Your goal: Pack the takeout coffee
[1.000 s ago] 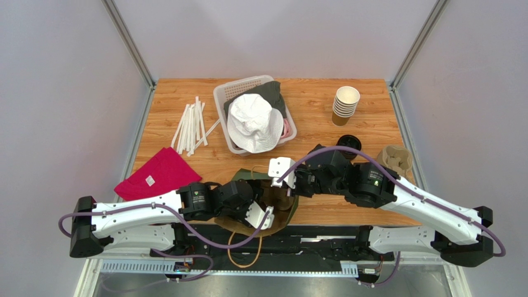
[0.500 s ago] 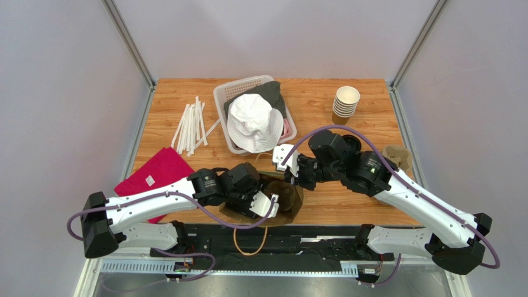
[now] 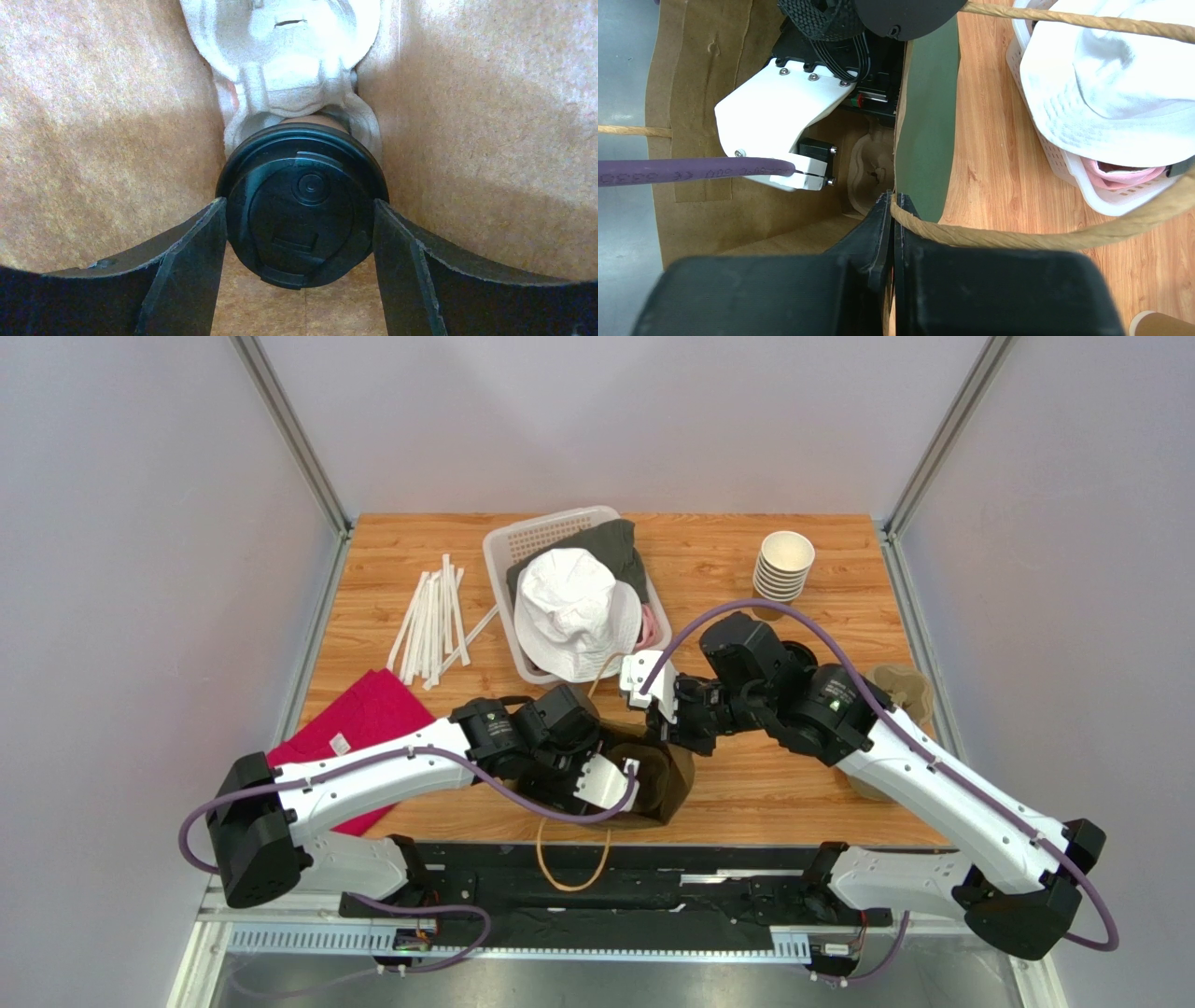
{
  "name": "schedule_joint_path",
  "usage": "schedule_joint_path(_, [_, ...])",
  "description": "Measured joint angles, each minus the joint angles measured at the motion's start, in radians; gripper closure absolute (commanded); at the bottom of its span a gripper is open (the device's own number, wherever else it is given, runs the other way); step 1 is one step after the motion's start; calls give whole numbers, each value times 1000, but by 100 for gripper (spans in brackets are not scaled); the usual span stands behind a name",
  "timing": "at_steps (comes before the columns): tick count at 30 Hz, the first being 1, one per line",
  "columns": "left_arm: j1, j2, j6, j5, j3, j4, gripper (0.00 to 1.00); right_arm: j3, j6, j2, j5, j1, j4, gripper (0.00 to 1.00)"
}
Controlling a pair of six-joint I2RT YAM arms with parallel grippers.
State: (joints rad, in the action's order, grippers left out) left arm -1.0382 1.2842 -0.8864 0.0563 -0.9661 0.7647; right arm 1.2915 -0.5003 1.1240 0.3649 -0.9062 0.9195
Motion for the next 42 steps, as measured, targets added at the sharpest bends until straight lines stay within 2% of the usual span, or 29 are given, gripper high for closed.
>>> schedule_joint_path(3, [5, 3, -2, 6, -5, 2, 73, 0, -10, 2, 13, 10, 0, 100])
schedule_joint_path(7, [7, 3, 2, 12, -20, 21, 57, 0, -21, 2, 19, 16, 1, 100])
schedule_joint_path(9, [7, 4, 10, 18, -42, 48, 37, 0, -24, 2, 22, 16, 3, 100])
schedule_joint_path(10, [7, 8, 16, 23, -61, 71, 35, 0, -25, 2, 24, 16, 3, 100])
schedule_joint_path(11, [6, 11, 21, 25, -78, 87, 18, 0, -26, 2, 26, 16, 3, 100])
schedule_joint_path(19, [-41, 14, 29, 19, -118, 145, 11, 3, -29, 2, 27, 18, 7, 100])
schedule_joint_path(20, [-43, 14, 29, 18, -118, 146, 2, 3, -29, 2, 27, 18, 8, 100])
schedule_joint_path(32, [-60, 14, 35, 14, -161, 190, 1, 8, -29, 3, 20, 18, 7, 100])
schedule_joint_path(42, [-61, 8, 44, 59, -270, 259, 1, 8, -29, 29, -8, 18, 8, 100])
